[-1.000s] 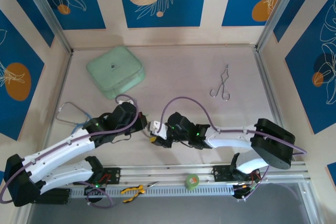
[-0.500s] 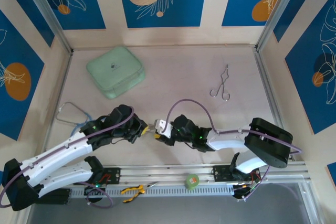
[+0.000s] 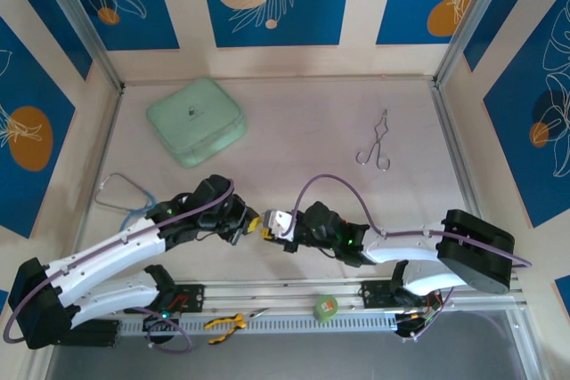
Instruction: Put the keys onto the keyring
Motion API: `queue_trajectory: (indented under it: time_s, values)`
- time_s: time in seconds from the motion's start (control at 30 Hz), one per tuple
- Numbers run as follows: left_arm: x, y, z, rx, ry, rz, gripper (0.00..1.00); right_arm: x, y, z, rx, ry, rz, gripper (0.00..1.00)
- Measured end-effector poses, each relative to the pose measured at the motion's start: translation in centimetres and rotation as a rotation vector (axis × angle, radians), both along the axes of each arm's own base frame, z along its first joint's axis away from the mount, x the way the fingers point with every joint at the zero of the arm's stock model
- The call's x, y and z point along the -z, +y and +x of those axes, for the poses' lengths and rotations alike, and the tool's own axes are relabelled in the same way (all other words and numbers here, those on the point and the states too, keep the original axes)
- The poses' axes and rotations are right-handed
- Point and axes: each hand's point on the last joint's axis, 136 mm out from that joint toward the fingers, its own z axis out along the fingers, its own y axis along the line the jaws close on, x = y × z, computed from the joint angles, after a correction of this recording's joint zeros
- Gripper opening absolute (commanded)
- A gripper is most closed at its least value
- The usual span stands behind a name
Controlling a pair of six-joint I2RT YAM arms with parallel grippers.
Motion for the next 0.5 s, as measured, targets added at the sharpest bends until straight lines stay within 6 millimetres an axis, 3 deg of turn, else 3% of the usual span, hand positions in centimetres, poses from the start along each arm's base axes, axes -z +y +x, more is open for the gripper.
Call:
queue_trajectory:
  time_s: [0.5]
  values:
    - [-0.88,-0.08,0.03,-0.001,0.006,0.002,0.00,-0.53,0.07,1.07,0.055,-0.089,0.002,0.21]
